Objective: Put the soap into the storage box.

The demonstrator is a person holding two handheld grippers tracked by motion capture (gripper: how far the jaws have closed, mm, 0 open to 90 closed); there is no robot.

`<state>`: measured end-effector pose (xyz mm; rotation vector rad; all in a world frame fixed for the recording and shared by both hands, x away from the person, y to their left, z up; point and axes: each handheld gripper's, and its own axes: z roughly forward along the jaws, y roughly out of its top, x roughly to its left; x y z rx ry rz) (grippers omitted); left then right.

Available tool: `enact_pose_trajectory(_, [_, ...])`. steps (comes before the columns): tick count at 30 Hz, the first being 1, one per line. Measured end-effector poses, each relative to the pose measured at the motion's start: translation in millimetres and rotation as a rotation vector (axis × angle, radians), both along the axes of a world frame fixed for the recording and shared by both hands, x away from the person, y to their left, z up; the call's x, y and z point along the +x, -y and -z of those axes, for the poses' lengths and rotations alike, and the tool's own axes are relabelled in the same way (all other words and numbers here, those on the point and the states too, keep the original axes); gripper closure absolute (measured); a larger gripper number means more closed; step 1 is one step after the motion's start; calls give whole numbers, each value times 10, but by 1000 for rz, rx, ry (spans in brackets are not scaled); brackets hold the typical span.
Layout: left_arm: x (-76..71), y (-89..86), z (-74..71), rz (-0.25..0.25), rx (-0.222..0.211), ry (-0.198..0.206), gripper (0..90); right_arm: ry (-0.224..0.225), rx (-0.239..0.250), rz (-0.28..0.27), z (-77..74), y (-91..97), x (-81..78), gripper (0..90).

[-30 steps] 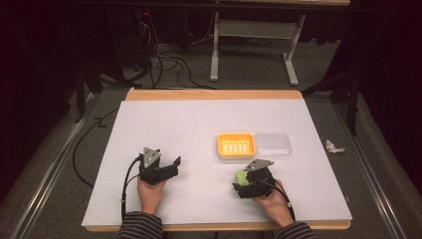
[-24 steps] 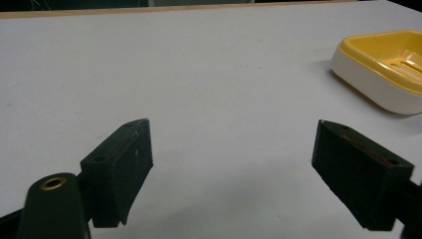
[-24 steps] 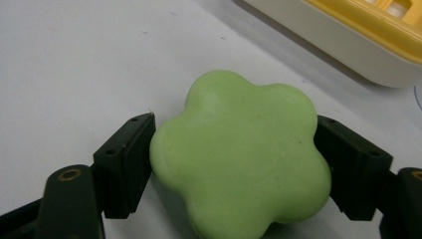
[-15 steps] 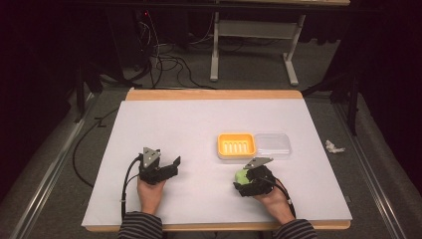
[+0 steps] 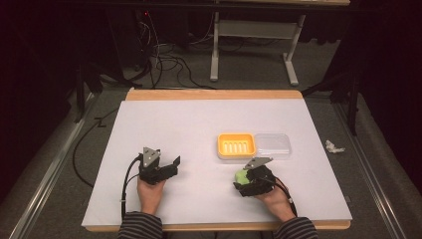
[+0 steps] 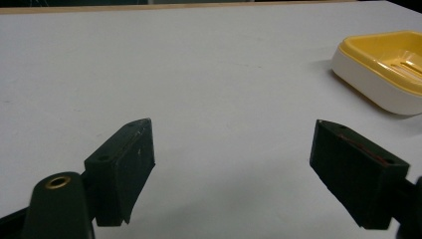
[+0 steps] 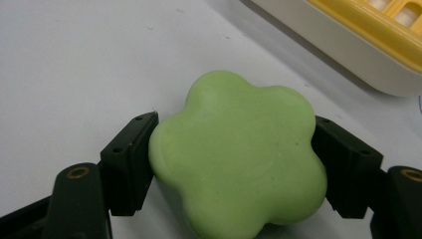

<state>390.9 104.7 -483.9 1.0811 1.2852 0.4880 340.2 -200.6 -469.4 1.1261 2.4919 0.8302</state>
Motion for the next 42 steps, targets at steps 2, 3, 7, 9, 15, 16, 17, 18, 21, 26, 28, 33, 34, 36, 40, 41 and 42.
enact_pose_trajectory(2, [-1, 1, 0, 1, 0, 1, 183, -1, 3, -3, -4, 6, 0, 267])
enact_pose_trajectory(3, [-1, 1, 0, 1, 0, 1, 182, -1, 11, -3, -4, 10, -2, 267])
enact_pose_trajectory(7, [-3, 2, -1, 2, -4, 2, 181, 11, 12, -5, -10, 18, -19, 268])
enact_pose_trajectory(9, [-2, 2, -1, 1, -4, 2, 181, 11, 15, -5, -14, 19, -25, 268])
enact_pose_trajectory(15, [-2, 1, -1, 3, -4, 2, 180, 22, 17, -8, -21, 26, -35, 269])
enact_pose_trajectory(16, [-2, 1, -1, 3, -4, 2, 181, 23, 17, -10, -24, 29, -39, 269])
enact_pose_trajectory(17, [-2, 1, -1, 3, -4, 2, 180, 23, 17, -10, -24, 29, -39, 269])
enact_pose_trajectory(18, [-2, 1, -1, 3, -4, 2, 180, 24, 25, -9, -29, 37, -46, 269])
enact_pose_trajectory(21, [-3, 1, -1, 4, -4, 2, 181, 26, 29, -7, -37, 44, -50, 269])
enact_pose_trajectory(26, [-2, 1, -1, 3, -4, 2, 180, 30, 48, -2, -56, 61, -57, 269])
enact_pose_trajectory(28, [-2, 1, -1, 3, -4, 1, 180, 27, 51, -1, -61, 68, -61, 269])
enact_pose_trajectory(33, [-2, 1, -1, 3, -4, 2, 180, 36, 56, -1, -85, 85, -65, 269])
enact_pose_trajectory(34, [-2, 0, -1, 4, -4, 1, 181, 42, 57, -4, -94, 92, -66, 269])
enact_pose_trajectory(36, [-2, 1, -1, 4, -5, 1, 180, 41, 60, 1, -107, 99, -70, 270])
enact_pose_trajectory(40, [-3, 0, -1, 4, -4, 1, 180, 47, 61, 1, -121, 111, -69, 269])
enact_pose_trajectory(41, [-3, 0, -1, 4, -4, 2, 180, 50, 62, 4, -137, 119, -72, 269])
enact_pose_trajectory(42, [-3, 0, -1, 3, -4, 3, 180, 52, 58, 1, -146, 124, -72, 269])
